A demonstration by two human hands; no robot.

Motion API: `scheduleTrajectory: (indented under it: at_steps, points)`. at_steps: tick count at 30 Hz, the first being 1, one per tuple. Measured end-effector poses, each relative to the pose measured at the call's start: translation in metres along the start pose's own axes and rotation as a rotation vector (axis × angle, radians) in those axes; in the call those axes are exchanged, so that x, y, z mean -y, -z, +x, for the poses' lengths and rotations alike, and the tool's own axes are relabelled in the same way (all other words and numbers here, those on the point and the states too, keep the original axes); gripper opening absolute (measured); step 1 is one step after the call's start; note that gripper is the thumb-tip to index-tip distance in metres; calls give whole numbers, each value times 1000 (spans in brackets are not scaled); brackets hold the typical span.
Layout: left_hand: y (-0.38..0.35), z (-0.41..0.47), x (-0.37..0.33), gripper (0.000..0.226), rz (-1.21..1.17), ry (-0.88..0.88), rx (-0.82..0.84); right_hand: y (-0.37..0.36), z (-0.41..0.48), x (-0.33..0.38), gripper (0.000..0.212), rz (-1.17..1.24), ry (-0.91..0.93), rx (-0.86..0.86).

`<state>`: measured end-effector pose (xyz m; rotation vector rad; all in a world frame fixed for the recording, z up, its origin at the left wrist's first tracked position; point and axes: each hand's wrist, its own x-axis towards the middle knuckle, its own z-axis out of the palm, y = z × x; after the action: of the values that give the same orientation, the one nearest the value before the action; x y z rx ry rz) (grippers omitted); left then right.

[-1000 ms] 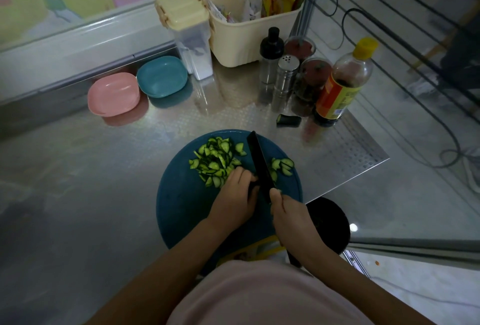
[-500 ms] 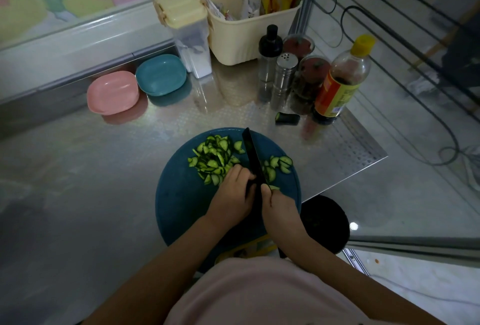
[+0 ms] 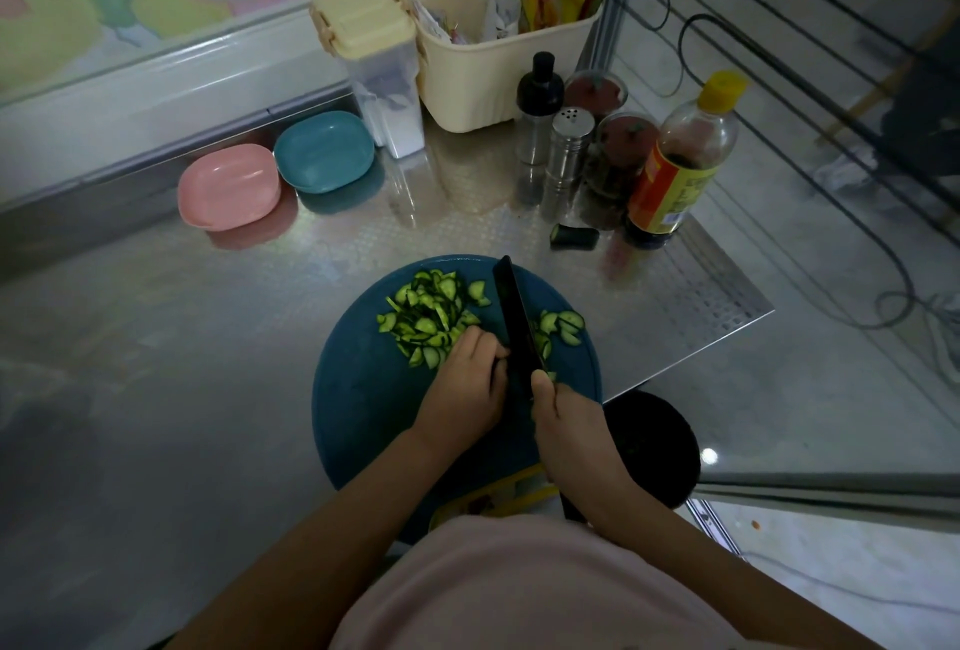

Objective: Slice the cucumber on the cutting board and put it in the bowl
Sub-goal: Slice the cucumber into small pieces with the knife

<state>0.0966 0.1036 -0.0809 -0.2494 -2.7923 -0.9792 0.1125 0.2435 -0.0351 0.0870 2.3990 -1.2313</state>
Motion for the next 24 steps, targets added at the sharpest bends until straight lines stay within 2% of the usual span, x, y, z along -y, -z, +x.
scheduleTrajectory:
  at_steps: [13,24]
  points:
    - [-2,1,0,18,8,15,13,-4,-3,-1,45,-34,4,10]
    - [-2,0,-1,17,-4,8,26,-17,5,-6,49,103,-48,-27]
